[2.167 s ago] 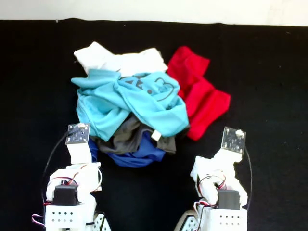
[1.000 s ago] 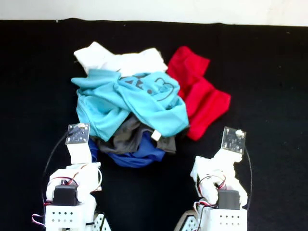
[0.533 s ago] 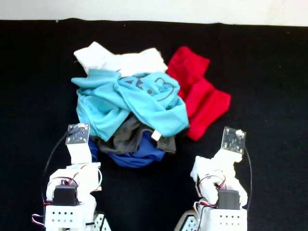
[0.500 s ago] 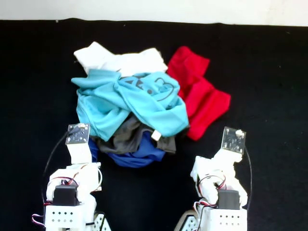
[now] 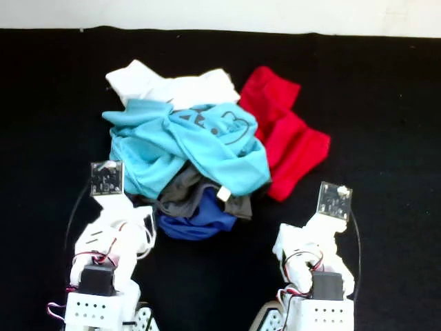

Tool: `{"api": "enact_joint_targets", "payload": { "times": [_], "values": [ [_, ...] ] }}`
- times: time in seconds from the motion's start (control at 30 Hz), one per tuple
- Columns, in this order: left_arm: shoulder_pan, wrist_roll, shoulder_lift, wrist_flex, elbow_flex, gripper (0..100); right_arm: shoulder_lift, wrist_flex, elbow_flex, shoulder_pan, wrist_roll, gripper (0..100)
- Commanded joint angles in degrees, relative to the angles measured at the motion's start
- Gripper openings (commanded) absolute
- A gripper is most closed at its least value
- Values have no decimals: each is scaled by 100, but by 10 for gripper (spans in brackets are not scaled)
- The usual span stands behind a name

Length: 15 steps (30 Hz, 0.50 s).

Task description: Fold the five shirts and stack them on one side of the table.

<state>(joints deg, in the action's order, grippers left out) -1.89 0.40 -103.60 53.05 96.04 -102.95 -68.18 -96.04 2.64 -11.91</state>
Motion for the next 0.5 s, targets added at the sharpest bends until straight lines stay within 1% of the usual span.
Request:
{"api": "enact_joint_targets", "payload": {
  "times": [0.0,0.03,0.1,0.2,0.4,0.47],
  "values": [
    [-171,668,48,-18,-585,356,-22,-31,-708,57,-18,9],
    [-154,844,66,141,-866,386,-22,-31,-708,57,-18,9],
    [57,1020,259,431,-1516,403,-22,-31,-708,57,-18,9],
    [435,1196,1262,615,-2404,403,-22,-31,-708,57,-18,9],
    [848,1635,4796,659,-4444,412,-22,-31,-708,57,-18,9],
    [971,1644,5982,659,-5024,443,-22,-31,-708,57,-18,9]
  ]
}}
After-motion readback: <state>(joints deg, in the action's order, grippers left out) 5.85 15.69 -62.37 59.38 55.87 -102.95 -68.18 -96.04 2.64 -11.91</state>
